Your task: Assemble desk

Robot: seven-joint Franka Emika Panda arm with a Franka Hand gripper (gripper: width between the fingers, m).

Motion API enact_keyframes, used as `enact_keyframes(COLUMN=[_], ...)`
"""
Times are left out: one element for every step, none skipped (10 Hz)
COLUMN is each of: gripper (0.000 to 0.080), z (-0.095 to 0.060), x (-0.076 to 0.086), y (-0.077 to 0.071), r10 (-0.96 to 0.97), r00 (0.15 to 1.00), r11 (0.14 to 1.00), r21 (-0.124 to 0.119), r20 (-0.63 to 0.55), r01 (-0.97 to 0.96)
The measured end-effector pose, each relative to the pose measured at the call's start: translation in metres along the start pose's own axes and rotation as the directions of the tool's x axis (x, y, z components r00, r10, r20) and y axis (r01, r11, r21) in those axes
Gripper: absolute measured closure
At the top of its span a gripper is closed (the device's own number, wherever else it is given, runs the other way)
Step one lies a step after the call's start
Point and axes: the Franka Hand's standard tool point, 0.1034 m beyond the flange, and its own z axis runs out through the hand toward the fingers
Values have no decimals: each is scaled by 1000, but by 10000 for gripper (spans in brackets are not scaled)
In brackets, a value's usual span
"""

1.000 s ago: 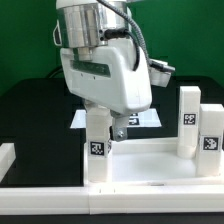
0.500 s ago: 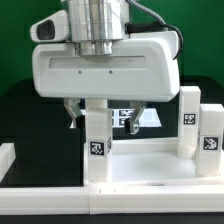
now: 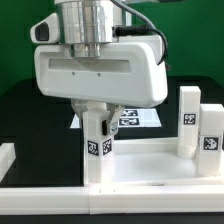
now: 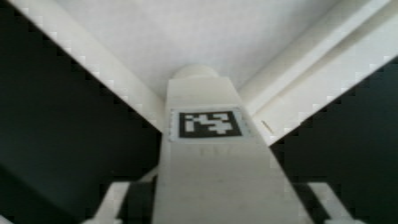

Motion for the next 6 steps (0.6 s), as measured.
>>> enact_keyframes(gripper=[511,511,511,511,511,511], z=[0,0,0,0,0,0], x=[-2,0,0,0,0,1], y=[0,2,2,2,2,2], r10=[215,397,420,481,546,579], r00=[977,918,907,876,838,815], r11=[977,918,908,877,838,815], r21=[-11,-1,-3,-4,-5,-6], r20=[12,20,19,19,19,20], r01=[-215,-397,-420,-481,-546,-579])
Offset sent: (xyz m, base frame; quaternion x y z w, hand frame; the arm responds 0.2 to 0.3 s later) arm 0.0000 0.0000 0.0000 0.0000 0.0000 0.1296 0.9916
